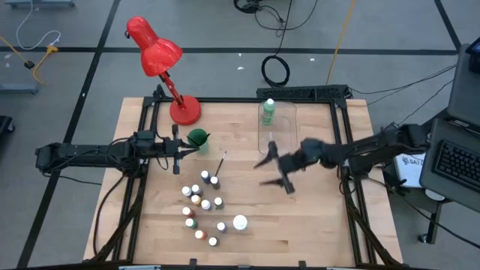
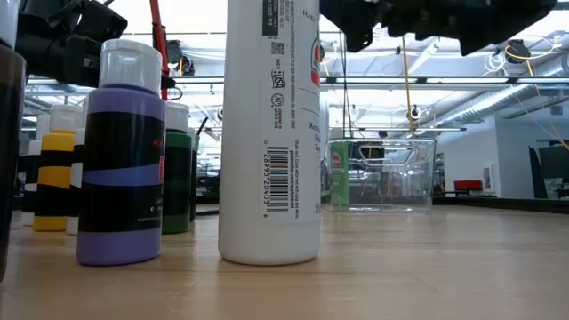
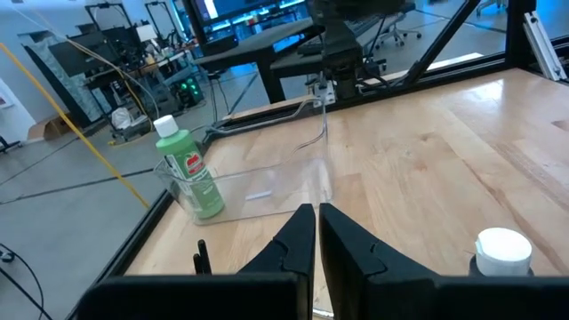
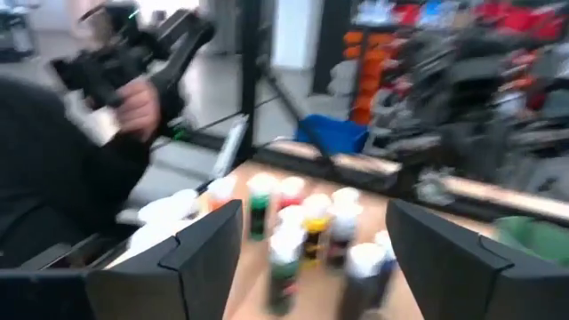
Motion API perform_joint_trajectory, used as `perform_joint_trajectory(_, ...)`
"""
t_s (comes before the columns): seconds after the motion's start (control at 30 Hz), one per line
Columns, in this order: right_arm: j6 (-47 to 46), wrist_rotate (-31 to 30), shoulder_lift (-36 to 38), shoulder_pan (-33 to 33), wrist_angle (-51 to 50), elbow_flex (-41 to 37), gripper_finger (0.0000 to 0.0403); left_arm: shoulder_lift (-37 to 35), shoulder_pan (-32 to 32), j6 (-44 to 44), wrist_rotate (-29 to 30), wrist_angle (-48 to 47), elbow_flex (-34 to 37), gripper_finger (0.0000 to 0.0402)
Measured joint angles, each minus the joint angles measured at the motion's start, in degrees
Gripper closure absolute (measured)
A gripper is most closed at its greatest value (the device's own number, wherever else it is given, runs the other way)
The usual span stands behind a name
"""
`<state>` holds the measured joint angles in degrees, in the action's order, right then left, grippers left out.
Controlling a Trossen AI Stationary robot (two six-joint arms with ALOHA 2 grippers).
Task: Pick & Place Paint Supplies
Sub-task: Put the large white paint bottle into the transparent bin
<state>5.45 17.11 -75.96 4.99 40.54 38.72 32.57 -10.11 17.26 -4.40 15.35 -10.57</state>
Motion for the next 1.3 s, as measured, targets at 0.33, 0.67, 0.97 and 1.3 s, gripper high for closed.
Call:
perform_joint_trajectory(0.33, -1.5, -7.5, -16.7, 8.3, 12.0, 5.5, 0.0101, 0.0, 0.0, 0.4, 0.0, -0.3, 0.0, 0.0378)
perform_joint_trajectory(0.67, -3.6, 1.7, -26.3, 9.8, 7.2, 13.7, 0.0101, 0.0, 0.0, 0.3, 0.0, -0.6, 0.0, 0.0378)
perform_joint_trajectory(0.97, -3.8, 2.5, -28.9, 10.5, 9.6, 14.1, 0.0101, 0.0, 0.0, 0.3, 0.0, -0.6, 0.0, 0.0378)
perform_joint_trajectory(1.3, -1.2, -0.4, -25.7, 10.4, 10.2, 13.9, 0.0101, 0.0, 0.0, 0.3, 0.0, -0.6, 0.0, 0.0378)
